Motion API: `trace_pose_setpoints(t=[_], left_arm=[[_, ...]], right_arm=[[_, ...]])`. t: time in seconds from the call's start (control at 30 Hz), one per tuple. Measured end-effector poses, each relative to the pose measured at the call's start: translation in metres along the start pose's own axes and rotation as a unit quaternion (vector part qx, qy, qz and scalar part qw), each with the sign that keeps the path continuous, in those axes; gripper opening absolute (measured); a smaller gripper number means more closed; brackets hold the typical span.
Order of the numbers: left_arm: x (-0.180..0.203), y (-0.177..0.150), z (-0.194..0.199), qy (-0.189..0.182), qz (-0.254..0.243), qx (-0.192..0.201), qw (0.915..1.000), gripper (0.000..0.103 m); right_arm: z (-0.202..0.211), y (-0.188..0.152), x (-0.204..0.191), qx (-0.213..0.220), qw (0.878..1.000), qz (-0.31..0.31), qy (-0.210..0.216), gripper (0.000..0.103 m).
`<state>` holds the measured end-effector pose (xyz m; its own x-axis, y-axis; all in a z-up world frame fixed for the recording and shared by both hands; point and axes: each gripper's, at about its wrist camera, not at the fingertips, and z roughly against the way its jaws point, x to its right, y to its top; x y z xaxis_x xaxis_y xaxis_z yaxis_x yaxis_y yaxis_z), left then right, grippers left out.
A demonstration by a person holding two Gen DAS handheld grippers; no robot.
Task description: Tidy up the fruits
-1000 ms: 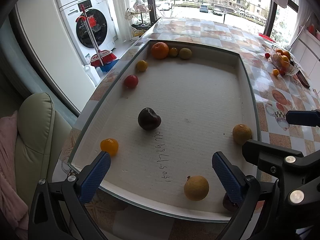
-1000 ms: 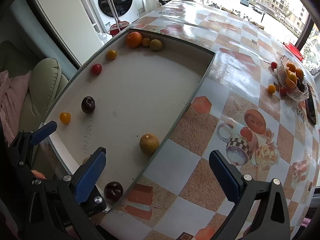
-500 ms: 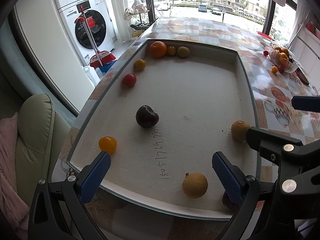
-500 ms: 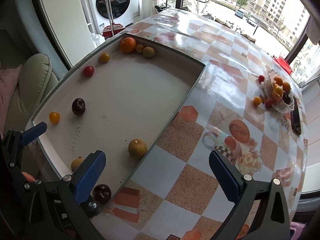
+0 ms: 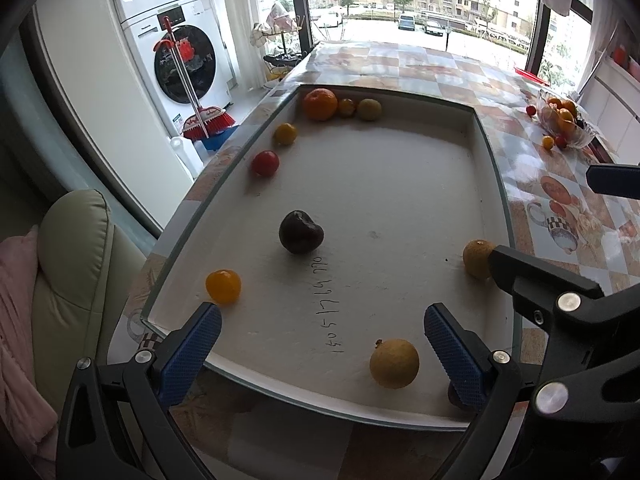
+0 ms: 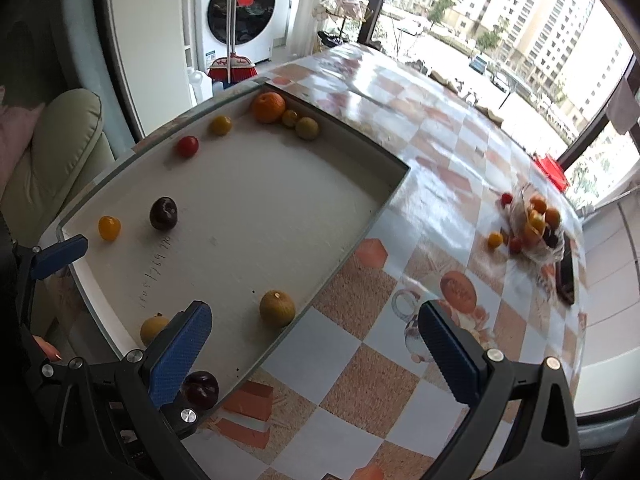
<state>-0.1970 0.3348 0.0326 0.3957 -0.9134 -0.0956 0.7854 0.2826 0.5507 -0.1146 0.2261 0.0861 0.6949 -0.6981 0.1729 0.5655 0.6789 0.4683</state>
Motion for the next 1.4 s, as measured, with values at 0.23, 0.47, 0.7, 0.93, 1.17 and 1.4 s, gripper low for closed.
trace_pose_setpoints(t=[0.23, 0.47, 0.7, 0.93, 1.17, 1.4], left_arm=[[-0.005, -0.001, 0.0, 0.001, 0.012, 0.002, 0.9999, 0.102], [-0.016, -0.002, -0.003, 0.008, 0.036, -0.003, 0.9993, 0.102], [-0.024, 0.0, -0.004, 0.012, 0.049, -0.003, 0.9987, 0.102], [-0.017, 0.002, 0.0, 0.016, 0.034, -0.003, 0.9993, 0.102], [-0.014, 0.003, 0.004, 0.016, 0.027, 0.002, 0.9995, 0.102], [-0.013, 0.003, 0.004, 0.017, 0.026, 0.002, 0.9995, 0.102]], right_arm=[[0.011, 0.002, -0.01, 0.029, 0.999, 0.029, -0.025, 0.103], [0.003, 0.0, 0.015, -0.008, 1.0, -0.013, 0.009, 0.103], [-0.012, -0.019, 0.04, -0.072, 0.991, -0.066, 0.091, 0.103], [-0.012, -0.024, 0.042, -0.07, 0.991, -0.073, 0.089, 0.103], [-0.008, -0.021, 0.043, -0.06, 0.991, -0.08, 0.093, 0.103], [-0.008, -0.017, 0.039, -0.056, 0.99, -0.08, 0.097, 0.103]])
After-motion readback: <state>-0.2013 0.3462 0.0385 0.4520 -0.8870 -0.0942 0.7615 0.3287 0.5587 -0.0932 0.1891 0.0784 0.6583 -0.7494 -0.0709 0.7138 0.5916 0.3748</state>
